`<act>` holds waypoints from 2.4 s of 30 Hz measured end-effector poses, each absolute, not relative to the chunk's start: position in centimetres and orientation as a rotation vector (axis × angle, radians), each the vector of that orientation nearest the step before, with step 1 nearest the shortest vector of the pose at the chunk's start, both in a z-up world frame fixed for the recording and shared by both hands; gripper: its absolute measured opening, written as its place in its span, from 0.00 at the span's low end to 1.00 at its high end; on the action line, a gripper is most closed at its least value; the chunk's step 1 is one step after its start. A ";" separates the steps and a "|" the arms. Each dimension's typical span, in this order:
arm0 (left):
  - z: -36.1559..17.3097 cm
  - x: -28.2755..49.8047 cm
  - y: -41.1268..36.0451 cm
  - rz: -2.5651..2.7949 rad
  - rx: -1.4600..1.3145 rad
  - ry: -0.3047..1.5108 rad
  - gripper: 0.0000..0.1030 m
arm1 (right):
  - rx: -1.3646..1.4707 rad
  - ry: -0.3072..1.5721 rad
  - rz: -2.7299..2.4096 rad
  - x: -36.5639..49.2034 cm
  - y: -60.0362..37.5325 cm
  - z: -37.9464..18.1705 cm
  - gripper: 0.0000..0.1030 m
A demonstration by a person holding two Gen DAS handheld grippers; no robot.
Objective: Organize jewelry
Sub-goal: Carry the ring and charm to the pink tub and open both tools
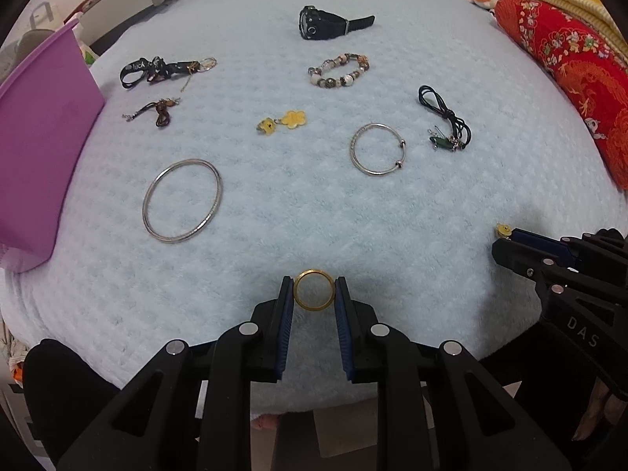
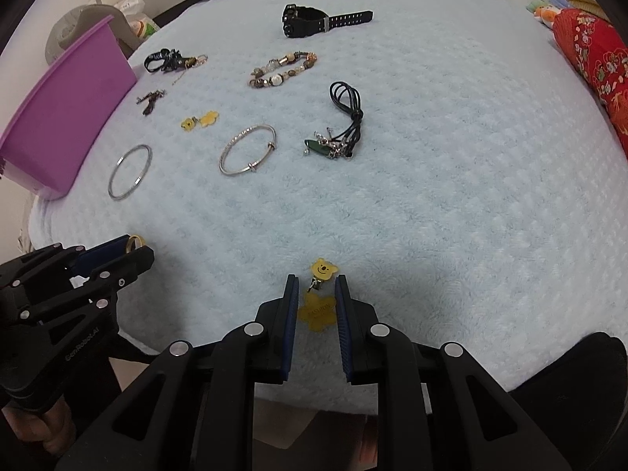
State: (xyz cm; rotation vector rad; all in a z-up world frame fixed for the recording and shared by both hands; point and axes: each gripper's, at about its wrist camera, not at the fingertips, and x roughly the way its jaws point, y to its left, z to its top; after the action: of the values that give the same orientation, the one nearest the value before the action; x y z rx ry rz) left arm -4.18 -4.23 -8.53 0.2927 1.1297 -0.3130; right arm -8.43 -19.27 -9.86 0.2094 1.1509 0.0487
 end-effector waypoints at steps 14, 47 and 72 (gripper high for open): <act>-6.8 -3.3 -3.3 -0.299 0.259 1.073 0.20 | 0.222 1.107 0.058 -8.1 -19.3 -7.9 0.18; 11.5 7.8 16.9 -0.010 -0.015 0.784 0.20 | 0.120 0.783 0.520 10.3 -0.5 12.2 0.18; 6.7 15.7 34.5 0.254 -0.215 0.955 0.20 | -0.021 1.002 0.717 24.0 21.4 8.9 0.18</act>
State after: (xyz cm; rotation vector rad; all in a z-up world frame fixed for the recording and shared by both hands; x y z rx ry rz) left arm 15.73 34.50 6.73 -0.2146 0.9554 0.2538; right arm 23.96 21.38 8.94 -0.0210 1.0021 0.7175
